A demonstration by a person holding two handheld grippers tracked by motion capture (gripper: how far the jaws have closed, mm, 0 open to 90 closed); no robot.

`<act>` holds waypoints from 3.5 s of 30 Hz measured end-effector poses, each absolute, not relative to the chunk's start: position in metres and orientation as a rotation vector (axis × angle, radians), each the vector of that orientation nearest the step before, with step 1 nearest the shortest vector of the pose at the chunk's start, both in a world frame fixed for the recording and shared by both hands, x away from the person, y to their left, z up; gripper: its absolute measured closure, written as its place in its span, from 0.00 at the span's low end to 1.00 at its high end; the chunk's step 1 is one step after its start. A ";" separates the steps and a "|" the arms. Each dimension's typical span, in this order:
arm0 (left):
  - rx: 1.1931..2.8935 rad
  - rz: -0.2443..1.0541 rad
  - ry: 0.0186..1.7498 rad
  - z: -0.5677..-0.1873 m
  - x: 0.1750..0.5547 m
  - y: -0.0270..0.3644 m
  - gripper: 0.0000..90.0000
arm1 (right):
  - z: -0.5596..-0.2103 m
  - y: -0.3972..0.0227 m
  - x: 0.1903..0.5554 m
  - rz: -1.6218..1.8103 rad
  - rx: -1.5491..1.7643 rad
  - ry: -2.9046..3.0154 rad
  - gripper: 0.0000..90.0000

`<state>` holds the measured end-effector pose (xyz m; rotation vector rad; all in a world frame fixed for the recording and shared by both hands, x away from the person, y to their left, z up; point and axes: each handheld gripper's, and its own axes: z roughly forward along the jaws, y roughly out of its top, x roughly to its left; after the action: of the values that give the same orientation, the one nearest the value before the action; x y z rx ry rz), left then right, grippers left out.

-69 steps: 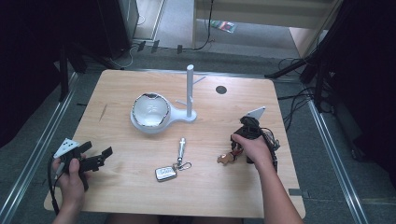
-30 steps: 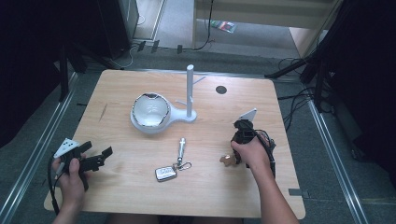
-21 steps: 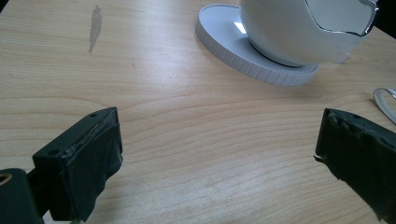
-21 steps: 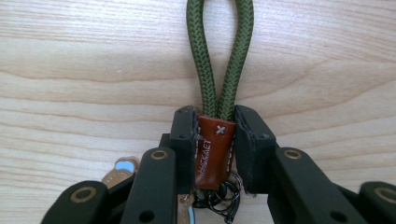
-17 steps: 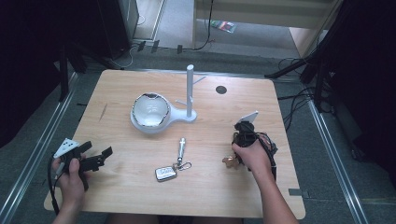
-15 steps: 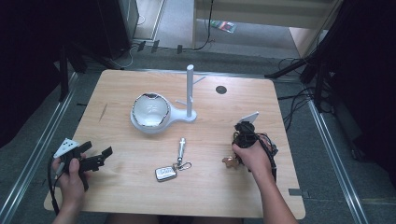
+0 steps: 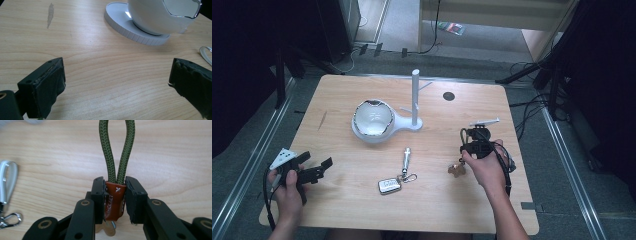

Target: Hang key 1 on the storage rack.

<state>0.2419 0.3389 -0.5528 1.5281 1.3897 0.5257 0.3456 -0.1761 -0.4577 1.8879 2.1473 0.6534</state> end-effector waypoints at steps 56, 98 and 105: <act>1.526 0.523 1.386 -0.553 0.243 0.339 0.01 | -0.399 -0.127 0.362 1.465 1.228 1.814 0.78; 1.524 0.571 1.357 -0.552 0.241 0.338 0.01 | -0.422 -0.107 0.414 1.480 1.245 1.940 0.77; 1.523 0.570 1.356 -0.552 0.241 0.338 0.01 | -0.424 -0.104 0.418 1.476 1.257 1.970 0.77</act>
<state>0.2407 0.3379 -0.5520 1.5230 1.3562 0.5696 0.4179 -0.1042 -0.4243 1.2566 1.9699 1.4756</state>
